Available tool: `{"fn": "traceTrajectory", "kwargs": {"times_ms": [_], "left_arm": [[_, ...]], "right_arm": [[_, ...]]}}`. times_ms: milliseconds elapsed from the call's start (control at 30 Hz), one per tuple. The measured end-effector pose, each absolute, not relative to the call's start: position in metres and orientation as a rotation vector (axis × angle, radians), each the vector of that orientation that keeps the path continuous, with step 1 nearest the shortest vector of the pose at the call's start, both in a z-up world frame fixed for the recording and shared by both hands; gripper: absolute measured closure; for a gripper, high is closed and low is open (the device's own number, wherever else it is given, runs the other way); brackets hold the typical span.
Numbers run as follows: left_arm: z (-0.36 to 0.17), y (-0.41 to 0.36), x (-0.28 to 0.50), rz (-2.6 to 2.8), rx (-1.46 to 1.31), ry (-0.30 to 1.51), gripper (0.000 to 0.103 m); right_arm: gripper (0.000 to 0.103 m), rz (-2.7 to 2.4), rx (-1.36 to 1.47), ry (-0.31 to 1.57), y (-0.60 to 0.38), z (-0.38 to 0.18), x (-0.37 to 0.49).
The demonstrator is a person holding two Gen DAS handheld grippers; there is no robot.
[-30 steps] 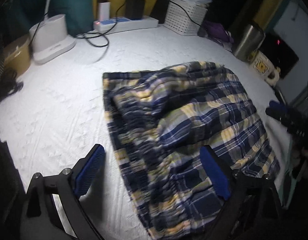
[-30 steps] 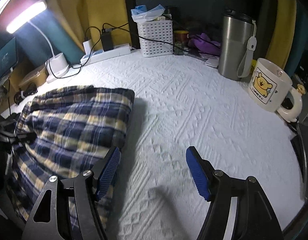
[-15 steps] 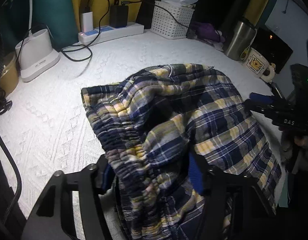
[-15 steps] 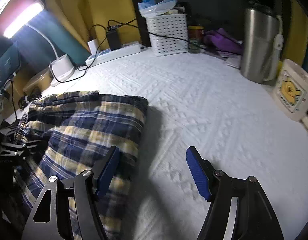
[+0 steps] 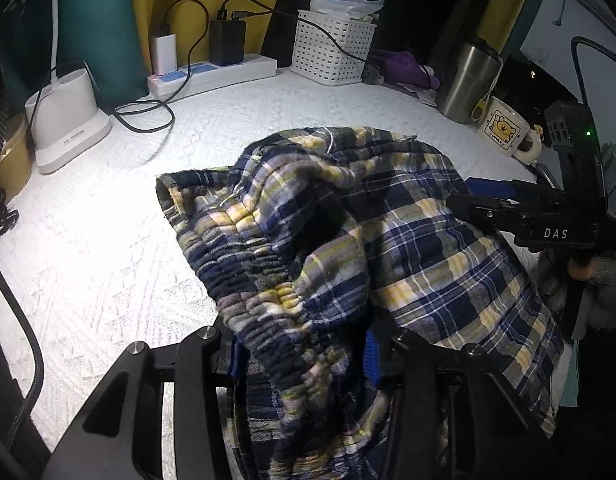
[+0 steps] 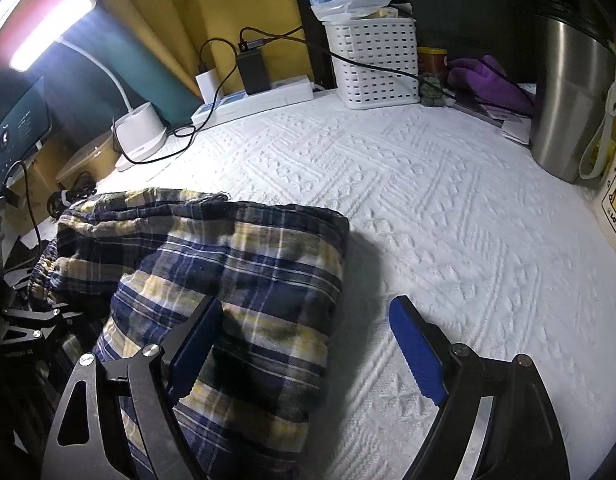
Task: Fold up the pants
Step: 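Grasp the elastic waistband of the plaid pants with the left gripper, then lift the pants with the left gripper while the right gripper grasps the waistband too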
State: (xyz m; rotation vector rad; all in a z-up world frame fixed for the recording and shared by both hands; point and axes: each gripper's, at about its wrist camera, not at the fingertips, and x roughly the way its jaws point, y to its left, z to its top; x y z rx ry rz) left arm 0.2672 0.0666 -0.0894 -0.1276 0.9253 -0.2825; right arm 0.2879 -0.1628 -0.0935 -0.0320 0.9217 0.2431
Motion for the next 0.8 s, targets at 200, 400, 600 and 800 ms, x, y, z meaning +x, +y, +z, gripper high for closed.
{"fn": "traceTrajectory", "kwargs": {"times_ms": [200,400,600,800], "left_arm": [[-0.091,0.065,0.266,-0.279,-0.118,0.909,0.059],[-0.090,0.064,0.266,-0.268,-0.113,0.907,0.059],[-0.088,0.062,0.264,-0.271,-0.111,0.899,0.069],[-0.084,0.061,0.263,-0.276,-0.109,0.879,0.075]], "right_arm": [[0.017,0.261,-0.045,0.922,-0.153,-0.095,0.289],[0.025,0.310,-0.088,0.920,-0.136,-0.098,0.291],[0.046,0.328,-0.110,0.912,-0.127,-0.098,0.289],[0.079,0.342,-0.112,0.899,-0.124,-0.098,0.285]]}}
